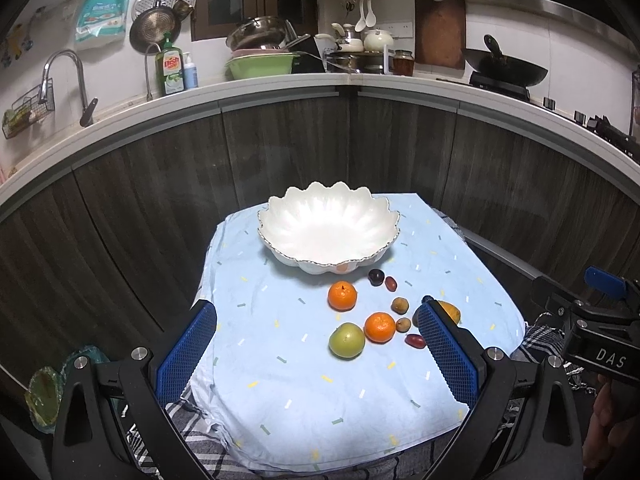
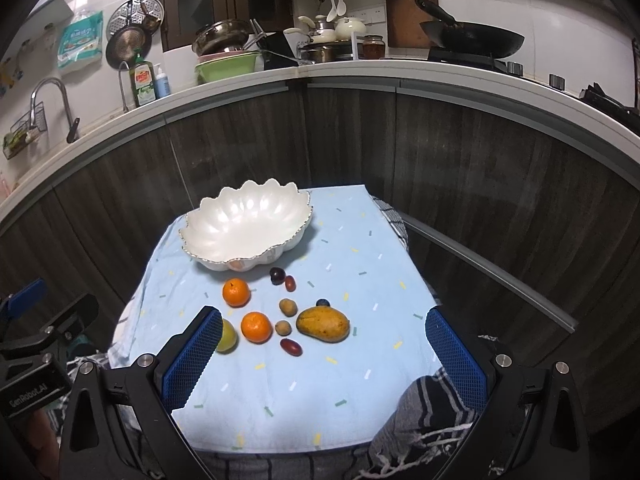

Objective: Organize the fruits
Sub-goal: 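Move the left tool to the green apple while the right tool approaches the mango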

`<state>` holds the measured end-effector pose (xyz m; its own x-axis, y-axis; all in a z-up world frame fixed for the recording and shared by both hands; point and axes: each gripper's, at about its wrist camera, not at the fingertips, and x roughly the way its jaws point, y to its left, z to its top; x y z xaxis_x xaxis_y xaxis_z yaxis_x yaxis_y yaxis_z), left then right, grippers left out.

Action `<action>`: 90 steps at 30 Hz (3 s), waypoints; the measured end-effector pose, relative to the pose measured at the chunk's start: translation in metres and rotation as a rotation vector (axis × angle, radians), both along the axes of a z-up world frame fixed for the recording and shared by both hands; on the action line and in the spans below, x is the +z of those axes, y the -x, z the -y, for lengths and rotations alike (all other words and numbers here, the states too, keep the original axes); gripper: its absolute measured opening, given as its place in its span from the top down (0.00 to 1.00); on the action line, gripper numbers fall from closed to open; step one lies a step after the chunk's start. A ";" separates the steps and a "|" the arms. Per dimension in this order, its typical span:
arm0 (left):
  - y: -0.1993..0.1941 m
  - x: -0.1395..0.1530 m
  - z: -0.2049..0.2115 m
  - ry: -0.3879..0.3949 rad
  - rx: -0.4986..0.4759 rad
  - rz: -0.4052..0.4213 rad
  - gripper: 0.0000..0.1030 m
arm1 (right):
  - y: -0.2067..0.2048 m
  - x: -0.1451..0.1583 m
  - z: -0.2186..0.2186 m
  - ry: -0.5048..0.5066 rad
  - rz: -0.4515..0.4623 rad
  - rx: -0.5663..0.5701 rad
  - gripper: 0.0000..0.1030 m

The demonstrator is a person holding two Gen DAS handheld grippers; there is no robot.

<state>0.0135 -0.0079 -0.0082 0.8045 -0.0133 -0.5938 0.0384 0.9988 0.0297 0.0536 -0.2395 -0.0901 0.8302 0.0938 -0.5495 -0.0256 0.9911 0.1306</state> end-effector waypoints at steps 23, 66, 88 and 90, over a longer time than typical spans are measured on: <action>-0.051 -0.047 0.009 -0.011 -0.033 -0.073 0.01 | -0.059 -0.043 -0.006 0.040 -0.068 0.041 0.00; -0.119 -0.172 0.030 -0.049 -0.139 -0.246 0.10 | -0.146 -0.138 -0.018 0.125 -0.206 0.062 0.01; -0.128 -0.187 0.029 -0.008 -0.141 -0.255 0.19 | -0.166 -0.161 -0.024 0.118 -0.248 0.074 0.06; -0.128 -0.187 0.029 -0.002 -0.143 -0.253 0.19 | -0.167 -0.162 -0.026 0.120 -0.249 0.081 0.07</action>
<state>0.1413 -0.0372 -0.1956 0.6207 -0.1147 -0.7756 0.1851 0.9827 0.0028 0.2204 -0.2131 -0.2525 0.6606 0.0763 -0.7469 -0.0868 0.9959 0.0250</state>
